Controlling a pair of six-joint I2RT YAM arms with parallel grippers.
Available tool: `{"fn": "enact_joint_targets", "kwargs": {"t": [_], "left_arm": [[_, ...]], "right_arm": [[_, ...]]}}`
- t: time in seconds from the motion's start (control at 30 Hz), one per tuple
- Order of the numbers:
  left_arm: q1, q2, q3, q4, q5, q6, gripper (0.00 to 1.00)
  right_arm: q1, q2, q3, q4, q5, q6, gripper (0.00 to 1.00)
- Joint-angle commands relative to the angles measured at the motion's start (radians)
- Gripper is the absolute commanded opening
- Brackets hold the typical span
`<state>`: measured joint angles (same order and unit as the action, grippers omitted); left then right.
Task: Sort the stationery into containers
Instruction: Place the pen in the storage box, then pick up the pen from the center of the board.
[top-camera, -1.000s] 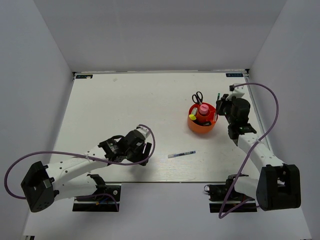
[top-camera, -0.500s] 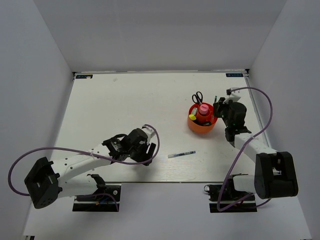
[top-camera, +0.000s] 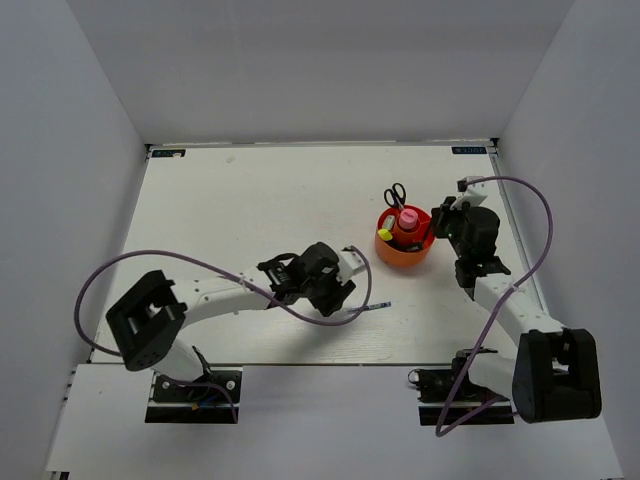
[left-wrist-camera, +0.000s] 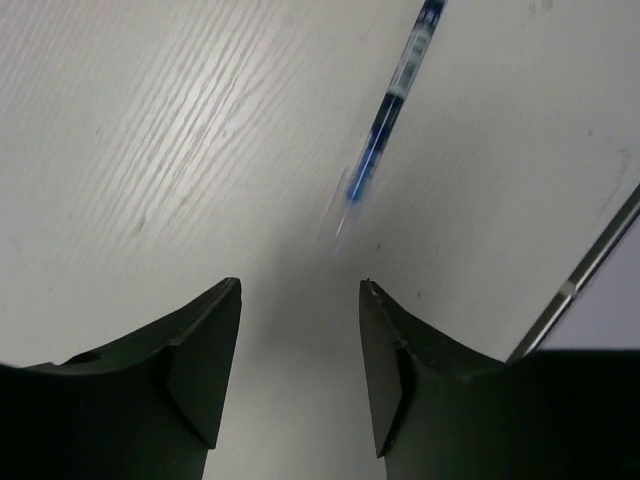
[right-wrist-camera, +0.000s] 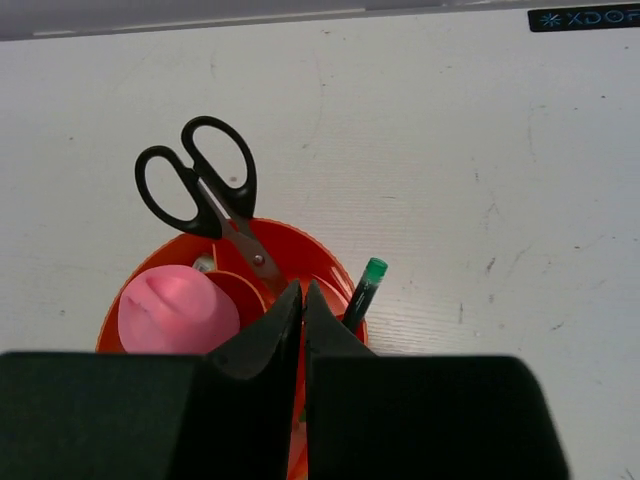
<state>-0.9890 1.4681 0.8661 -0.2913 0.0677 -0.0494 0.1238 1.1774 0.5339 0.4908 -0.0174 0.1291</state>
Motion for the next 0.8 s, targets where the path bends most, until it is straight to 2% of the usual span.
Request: {"fn": "enact_joint_targets", "kwargs": {"t": [0.0, 0.1, 0.13, 0.17, 0.23, 0.4, 0.7, 0.77], "left_arm": [[-0.025, 0.081, 0.083, 0.130, 0.026, 0.115, 0.58], [-0.031, 0.185, 0.169, 0.135, 0.037, 0.125, 0.57], [-0.042, 0.205, 0.200, 0.141, 0.037, 0.131, 0.57], [-0.043, 0.251, 0.229, 0.139, 0.035, 0.137, 0.61], [-0.062, 0.300, 0.281, 0.130, 0.041, 0.146, 0.62], [-0.080, 0.434, 0.424, 0.067, 0.047, 0.169, 0.62], [-0.119, 0.472, 0.441, 0.021, 0.063, 0.186, 0.55], [-0.128, 0.486, 0.442, 0.009, 0.047, 0.198, 0.55]], "right_arm": [[-0.009, -0.071, 0.093, -0.156, 0.110, 0.026, 0.00], [-0.024, -0.100, 0.156, -0.312, 0.112, 0.021, 0.00], [-0.027, -0.111, 0.191, -0.413, 0.100, 0.023, 0.00], [-0.041, -0.117, 0.196, -0.440, 0.087, 0.012, 0.10], [-0.050, -0.157, 0.192, -0.521, 0.027, -0.006, 0.27], [-0.085, -0.225, 0.166, -0.583, -0.062, -0.009, 0.23], [-0.110, -0.223, 0.156, -0.584, -0.116, 0.017, 0.24], [-0.150, -0.229, 0.155, -0.584, -0.125, 0.024, 0.26]]}}
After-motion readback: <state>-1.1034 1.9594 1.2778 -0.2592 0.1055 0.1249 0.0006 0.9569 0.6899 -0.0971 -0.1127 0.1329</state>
